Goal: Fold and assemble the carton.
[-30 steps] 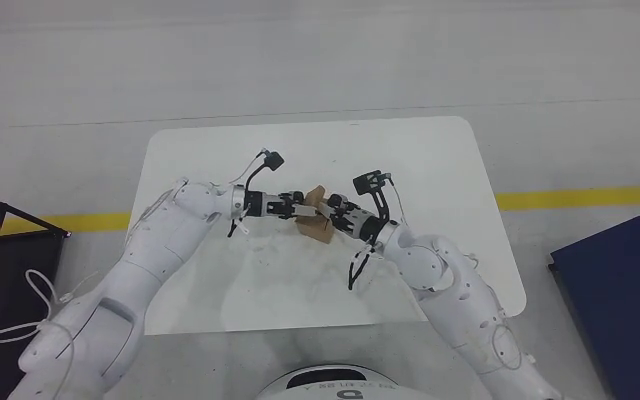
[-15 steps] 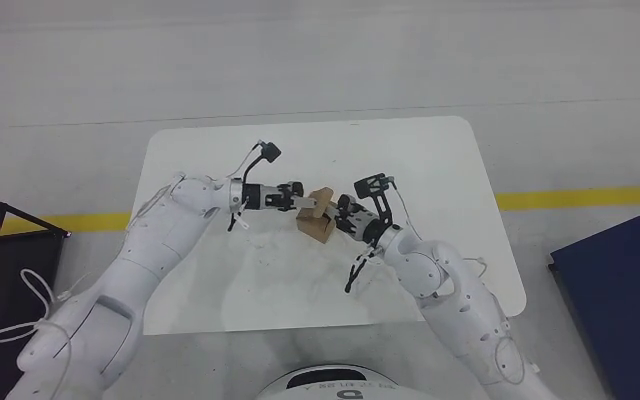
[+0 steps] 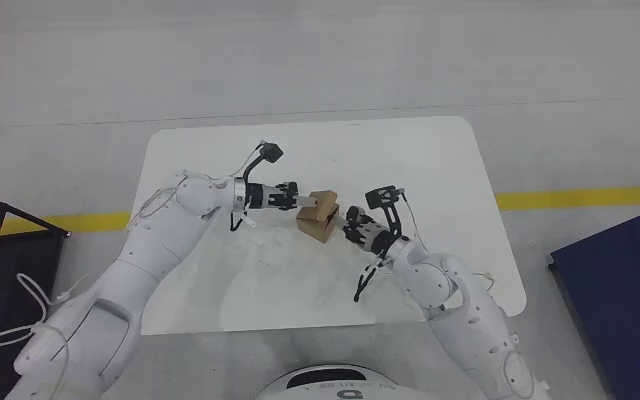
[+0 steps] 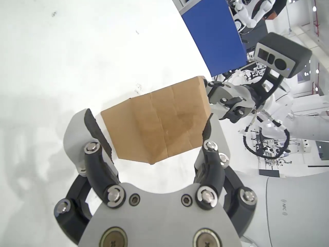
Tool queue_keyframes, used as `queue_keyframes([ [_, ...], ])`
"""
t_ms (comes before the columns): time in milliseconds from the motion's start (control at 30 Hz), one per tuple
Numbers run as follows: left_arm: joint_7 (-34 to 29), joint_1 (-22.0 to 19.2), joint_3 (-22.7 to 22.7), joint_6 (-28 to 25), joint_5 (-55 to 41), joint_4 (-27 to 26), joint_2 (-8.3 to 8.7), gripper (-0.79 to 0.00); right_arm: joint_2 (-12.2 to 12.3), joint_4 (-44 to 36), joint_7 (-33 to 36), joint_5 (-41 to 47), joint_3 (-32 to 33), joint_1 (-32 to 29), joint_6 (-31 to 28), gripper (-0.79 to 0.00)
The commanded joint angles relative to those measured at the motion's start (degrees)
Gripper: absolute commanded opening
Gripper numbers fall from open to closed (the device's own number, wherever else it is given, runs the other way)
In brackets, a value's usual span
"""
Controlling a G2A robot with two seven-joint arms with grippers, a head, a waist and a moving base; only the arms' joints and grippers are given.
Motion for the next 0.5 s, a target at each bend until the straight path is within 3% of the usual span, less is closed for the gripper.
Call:
queue_keyframes([
  [0,0.2,-0.4,0.4,0.9,1.2,0.0,-0.24,0.000,0.0,0.4,-0.9,0.8,0.2,0.2,-0.1,-0.446],
  [300,0.7,-0.6,1.9,2.9,3.4,-0.2,-1.13,-0.058,0.6,-2.6,-4.4,1.9,3.0,-3.2,-3.9,-0.480],
  [467,0.7,-1.0,2.5,2.6,3.4,0.6,-1.72,-0.052,0.4,-1.8,-2.8,0.7,1.6,-1.9,-2.1,-0.471],
])
